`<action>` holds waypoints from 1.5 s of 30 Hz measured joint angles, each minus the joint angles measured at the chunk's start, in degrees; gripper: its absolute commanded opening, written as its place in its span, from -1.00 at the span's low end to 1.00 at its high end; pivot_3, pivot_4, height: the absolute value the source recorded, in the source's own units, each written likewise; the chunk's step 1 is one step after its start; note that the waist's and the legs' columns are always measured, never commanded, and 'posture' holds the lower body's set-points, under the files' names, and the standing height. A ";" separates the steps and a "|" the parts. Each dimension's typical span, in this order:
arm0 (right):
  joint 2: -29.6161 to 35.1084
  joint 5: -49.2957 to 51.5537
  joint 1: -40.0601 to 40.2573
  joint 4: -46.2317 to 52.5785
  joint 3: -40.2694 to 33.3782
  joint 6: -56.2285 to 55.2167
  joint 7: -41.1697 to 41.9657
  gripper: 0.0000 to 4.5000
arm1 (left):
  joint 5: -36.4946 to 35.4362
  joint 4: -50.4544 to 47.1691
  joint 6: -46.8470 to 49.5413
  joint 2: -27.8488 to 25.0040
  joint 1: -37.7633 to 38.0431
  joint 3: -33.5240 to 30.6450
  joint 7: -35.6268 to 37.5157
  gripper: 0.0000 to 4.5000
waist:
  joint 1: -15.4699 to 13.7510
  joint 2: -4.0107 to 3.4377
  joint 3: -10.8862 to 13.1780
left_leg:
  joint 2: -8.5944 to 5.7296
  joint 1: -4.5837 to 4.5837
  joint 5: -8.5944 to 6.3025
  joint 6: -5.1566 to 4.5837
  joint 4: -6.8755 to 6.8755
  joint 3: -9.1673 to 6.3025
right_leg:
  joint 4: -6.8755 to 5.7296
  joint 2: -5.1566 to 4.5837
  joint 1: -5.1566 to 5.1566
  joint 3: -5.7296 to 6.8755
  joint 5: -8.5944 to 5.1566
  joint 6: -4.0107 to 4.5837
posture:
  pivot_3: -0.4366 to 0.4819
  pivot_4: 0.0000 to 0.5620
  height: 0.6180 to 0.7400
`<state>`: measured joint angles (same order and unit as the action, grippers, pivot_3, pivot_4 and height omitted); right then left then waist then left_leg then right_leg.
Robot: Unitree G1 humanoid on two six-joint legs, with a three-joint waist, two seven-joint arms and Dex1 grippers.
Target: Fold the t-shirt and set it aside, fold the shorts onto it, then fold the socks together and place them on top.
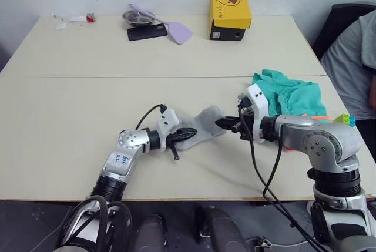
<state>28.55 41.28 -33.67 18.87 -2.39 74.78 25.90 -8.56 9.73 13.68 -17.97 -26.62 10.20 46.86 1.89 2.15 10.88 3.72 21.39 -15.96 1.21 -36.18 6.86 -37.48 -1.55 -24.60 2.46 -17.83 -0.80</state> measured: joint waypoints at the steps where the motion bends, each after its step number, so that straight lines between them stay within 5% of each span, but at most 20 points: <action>1: -0.59 0.36 -0.13 0.49 0.10 0.74 -0.30 -0.99 | 0.01 -0.12 0.14 -0.01 0.11 -0.02 -0.17 -1.00 | 0.00 0.00 0.00 | 0.00 0.00 0.00 0.00 0.00 0.00 | 0.00 0.00 0.00 0.00 0.00 0.00 | -0.05 -0.47 1.00; 22: -14.38 -4.01 -0.36 -5.84 6.37 -2.11 -3.76 -0.99 | -1.49 -2.55 1.25 -2.52 2.29 -1.94 -0.90 -1.00 | 0.73 0.00 0.00 | 0.03 -0.04 0.02 0.00 0.02 0.00 | -0.04 0.00 0.00 0.01 0.01 0.01 | -0.05 -0.47 1.00; 27: -17.32 -0.30 -0.35 -6.14 3.28 -0.89 -2.11 -0.32 | -7.27 -3.31 5.99 -3.16 2.69 -7.18 -0.42 -1.00 | 1.23 0.00 0.00 | 0.04 0.00 0.02 0.00 0.02 -0.01 | -0.05 0.00 -0.02 0.03 0.01 0.01 | -0.05 -0.47 1.00; 36: -17.18 0.25 0.55 -7.37 2.12 -5.17 1.59 0.99 | -14.90 -6.87 16.04 -12.08 3.69 -13.91 4.17 -1.00 | 1.22 0.00 0.00 | 0.02 0.07 0.00 0.01 0.08 -0.01 | 0.04 -0.03 -0.07 0.04 0.00 0.02 | -0.05 -0.47 1.00; 45: -13.07 2.69 3.04 -6.86 1.82 -13.71 13.27 0.99 | -18.73 -7.90 18.86 -14.45 2.81 -17.78 4.90 -1.00 | 1.13 0.00 0.01 | 0.01 0.09 -0.04 -0.02 0.09 -0.01 | 0.11 -0.04 -0.05 0.07 0.00 0.02 | -0.05 -0.47 1.00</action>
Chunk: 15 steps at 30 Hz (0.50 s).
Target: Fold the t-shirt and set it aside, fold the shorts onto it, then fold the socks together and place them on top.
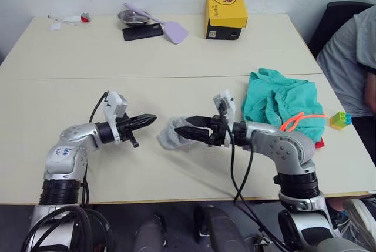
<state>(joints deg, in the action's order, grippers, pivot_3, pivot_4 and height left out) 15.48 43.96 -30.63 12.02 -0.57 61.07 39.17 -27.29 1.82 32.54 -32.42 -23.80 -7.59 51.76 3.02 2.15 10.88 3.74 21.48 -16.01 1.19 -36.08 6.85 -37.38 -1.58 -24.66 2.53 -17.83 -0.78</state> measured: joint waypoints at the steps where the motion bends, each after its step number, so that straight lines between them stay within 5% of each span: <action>1: 0.27 0.57 0.63 0.00 -0.64 -1.23 1.03 0.92 | -1.19 -1.31 1.12 0.01 -0.05 -0.27 0.41 -1.00 | 0.00 0.00 0.00 | 0.00 0.02 -0.01 0.00 -0.01 0.00 | 0.01 0.00 0.00 0.00 0.00 0.00 | -0.05 -0.47 1.00; 7: 2.85 -4.96 4.58 -1.39 -1.56 -16.21 5.80 0.10 | -5.03 -7.95 3.60 3.70 -3.78 3.09 1.18 -1.00 | -0.42 0.00 0.00 | -0.05 0.01 -0.02 -0.01 -0.04 0.01 | 0.04 -0.01 0.03 -0.02 0.00 -0.01 | -0.05 -0.47 1.00; 13: 7.33 -21.66 6.99 -9.49 6.48 -34.57 7.33 -0.87 | 0.04 -6.94 0.72 6.44 -5.85 12.37 0.97 -1.00 | 0.01 0.00 0.01 | -0.02 -0.06 0.14 0.30 0.02 0.09 | -0.01 0.10 -0.03 -0.09 0.01 -0.02 | -0.05 -0.47 1.00; 15: 6.82 -23.62 7.22 -10.61 7.10 -37.49 7.31 -0.98 | 3.40 -4.83 -1.96 6.89 -6.35 15.22 0.62 -1.00 | 0.08 -0.01 0.02 | 0.01 -0.07 0.23 0.45 0.02 0.09 | -0.03 0.12 -0.03 -0.10 0.01 -0.02 | -0.05 -0.47 1.00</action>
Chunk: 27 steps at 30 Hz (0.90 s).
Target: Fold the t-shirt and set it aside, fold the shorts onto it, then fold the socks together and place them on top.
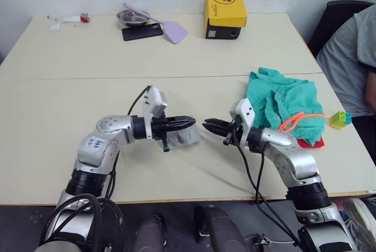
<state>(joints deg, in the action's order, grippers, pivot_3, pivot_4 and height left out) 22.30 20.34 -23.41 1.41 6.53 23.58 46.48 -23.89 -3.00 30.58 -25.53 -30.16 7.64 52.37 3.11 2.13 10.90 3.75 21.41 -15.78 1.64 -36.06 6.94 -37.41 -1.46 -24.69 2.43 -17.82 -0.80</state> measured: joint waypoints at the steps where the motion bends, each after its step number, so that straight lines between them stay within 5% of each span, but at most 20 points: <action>1: -0.34 -0.18 -0.01 0.00 0.00 -1.02 -0.03 -0.98 | 1.06 0.93 -0.95 0.27 0.00 0.86 -0.16 -1.00 | 0.03 0.00 0.00 | 0.00 -0.02 0.00 0.01 -0.01 0.00 | -0.02 0.00 0.01 0.00 0.00 0.00 | -0.05 -0.47 1.00; 17: -3.92 -2.31 -0.17 0.55 3.62 -4.86 0.19 -0.98 | 4.01 1.38 -3.63 -0.38 8.05 -2.71 -5.90 -1.00 | -0.15 0.00 0.00 | -0.02 -0.06 -0.14 -0.31 -0.06 -0.04 | -0.05 -0.08 0.09 0.00 0.01 0.01 | -0.05 -0.47 1.00; 27: -6.69 -7.02 -4.42 -8.60 7.23 -5.28 0.16 -0.98 | 5.13 2.47 -4.44 0.65 8.41 -2.79 -9.61 -1.00 | -0.06 0.00 -0.01 | -0.01 -0.19 -0.11 -0.32 -0.08 -0.03 | -0.13 -0.09 0.17 0.00 0.03 0.06 | -0.05 -0.47 1.00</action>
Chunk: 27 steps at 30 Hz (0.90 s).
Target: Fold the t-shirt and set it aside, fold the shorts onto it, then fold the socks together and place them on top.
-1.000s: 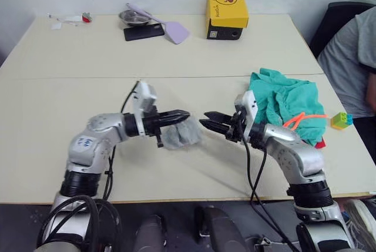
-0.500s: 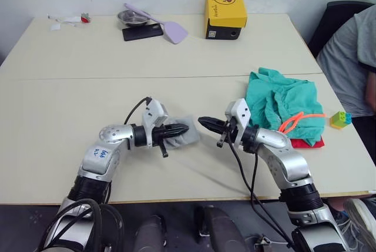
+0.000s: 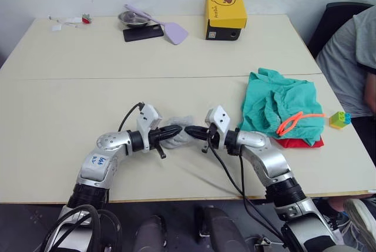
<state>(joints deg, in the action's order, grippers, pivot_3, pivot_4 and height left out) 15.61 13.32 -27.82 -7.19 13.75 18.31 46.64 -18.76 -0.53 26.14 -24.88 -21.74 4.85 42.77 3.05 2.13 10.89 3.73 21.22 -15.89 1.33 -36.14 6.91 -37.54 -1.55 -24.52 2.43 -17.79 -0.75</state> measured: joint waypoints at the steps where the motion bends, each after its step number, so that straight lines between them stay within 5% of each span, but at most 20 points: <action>1: 0.00 -0.09 -0.09 -0.13 -0.02 -0.17 0.13 -0.98 | -0.03 0.33 -0.04 0.12 0.01 -0.13 -0.24 -1.00 | 0.00 0.00 -0.01 | 0.00 -0.02 0.00 0.00 0.01 -0.01 | 0.00 0.00 0.01 0.00 0.00 0.00 | -0.05 -0.47 1.00; 9: 1.72 2.65 1.43 0.27 -2.30 0.99 3.15 -0.98 | -0.28 2.19 -3.17 1.25 1.52 -1.69 -0.63 -1.00 | 0.00 0.01 -0.03 | 0.01 -0.06 0.00 0.00 -0.01 -0.01 | -0.03 0.00 0.06 0.01 0.01 0.01 | -0.05 -0.47 1.00; 13: 1.31 11.43 0.37 1.89 -7.77 10.59 3.83 -0.58 | -0.10 3.47 -7.59 1.31 2.12 -1.70 0.33 -1.00 | 0.06 0.00 -0.02 | 0.02 -0.04 0.02 0.00 0.00 -0.01 | -0.07 0.00 0.02 0.01 0.03 0.05 | -0.05 -0.47 1.00; 17: 4.25 17.87 -5.93 2.56 -10.34 25.14 3.77 0.06 | 0.26 4.56 -11.31 1.09 2.40 -1.82 2.56 -1.00 | -0.01 0.00 -0.02 | 0.02 -0.02 0.02 0.00 0.00 -0.02 | -0.06 -0.02 -0.01 0.04 0.02 0.09 | -0.05 -0.47 1.00; 23: 9.26 22.10 -15.64 -5.02 -9.24 49.12 5.11 0.99 | -0.40 6.76 -16.90 -0.80 3.31 -3.10 8.24 -0.30 | 0.03 -0.01 -0.01 | 0.03 0.02 -0.01 -0.05 0.04 -0.01 | -0.05 -0.07 -0.07 0.10 -0.02 0.21 | -0.05 -0.47 1.00; 27: 7.75 21.17 -18.80 -11.84 -7.74 50.52 5.65 1.00 | 0.02 8.27 -19.79 -1.24 3.94 -3.26 10.89 0.27 | 0.04 -0.01 -0.01 | 0.02 0.07 -0.02 -0.08 0.00 -0.01 | -0.04 -0.07 -0.07 0.12 -0.02 0.20 | -0.05 -0.47 1.00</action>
<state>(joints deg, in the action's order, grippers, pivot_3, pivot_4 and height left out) 23.36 34.49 -46.62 -19.03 6.02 68.83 52.29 -18.75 7.73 6.35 -26.12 -17.81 1.59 53.66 3.09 2.12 10.88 3.75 21.29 -15.91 1.25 -36.13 6.89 -37.58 -1.62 -24.60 2.55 -17.81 -0.54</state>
